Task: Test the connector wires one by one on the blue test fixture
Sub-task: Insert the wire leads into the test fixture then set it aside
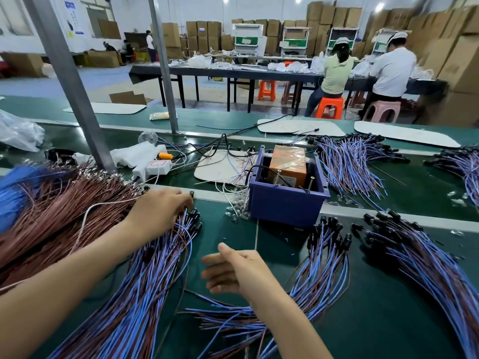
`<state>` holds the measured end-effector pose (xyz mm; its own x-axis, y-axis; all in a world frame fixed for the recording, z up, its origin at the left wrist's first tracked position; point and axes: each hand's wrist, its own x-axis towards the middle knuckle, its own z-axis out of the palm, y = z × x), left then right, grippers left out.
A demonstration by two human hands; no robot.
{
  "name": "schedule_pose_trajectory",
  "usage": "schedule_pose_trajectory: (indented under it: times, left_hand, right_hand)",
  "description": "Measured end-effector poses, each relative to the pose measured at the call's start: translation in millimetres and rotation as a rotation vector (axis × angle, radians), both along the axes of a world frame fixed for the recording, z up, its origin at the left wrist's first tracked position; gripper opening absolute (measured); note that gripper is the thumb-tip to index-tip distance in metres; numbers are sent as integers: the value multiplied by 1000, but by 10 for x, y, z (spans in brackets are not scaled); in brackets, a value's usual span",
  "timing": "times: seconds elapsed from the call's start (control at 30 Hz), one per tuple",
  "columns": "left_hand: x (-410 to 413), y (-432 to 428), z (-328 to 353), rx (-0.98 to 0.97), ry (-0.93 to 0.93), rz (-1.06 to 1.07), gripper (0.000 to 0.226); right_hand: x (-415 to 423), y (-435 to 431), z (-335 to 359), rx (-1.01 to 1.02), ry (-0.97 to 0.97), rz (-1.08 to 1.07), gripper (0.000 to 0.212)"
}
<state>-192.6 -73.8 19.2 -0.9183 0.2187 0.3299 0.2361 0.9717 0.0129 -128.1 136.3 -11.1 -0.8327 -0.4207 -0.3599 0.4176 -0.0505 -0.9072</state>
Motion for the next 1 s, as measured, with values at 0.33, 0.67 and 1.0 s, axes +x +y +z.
schedule_pose_trajectory:
  times: [0.33,0.67,1.0]
  left_hand:
    - [-52,-242,-140,-272,-242,-8,12]
    - [-92,-346,-319,120,-38,11,13]
    - [-164,-431,-279,105,-105,291,35]
  right_hand:
    - [-12,68,-263,106,-110,-74,37]
    - [-37,44,-300,137,-103,-78,35]
    - [-47,76,-365,135,-88,-108,32]
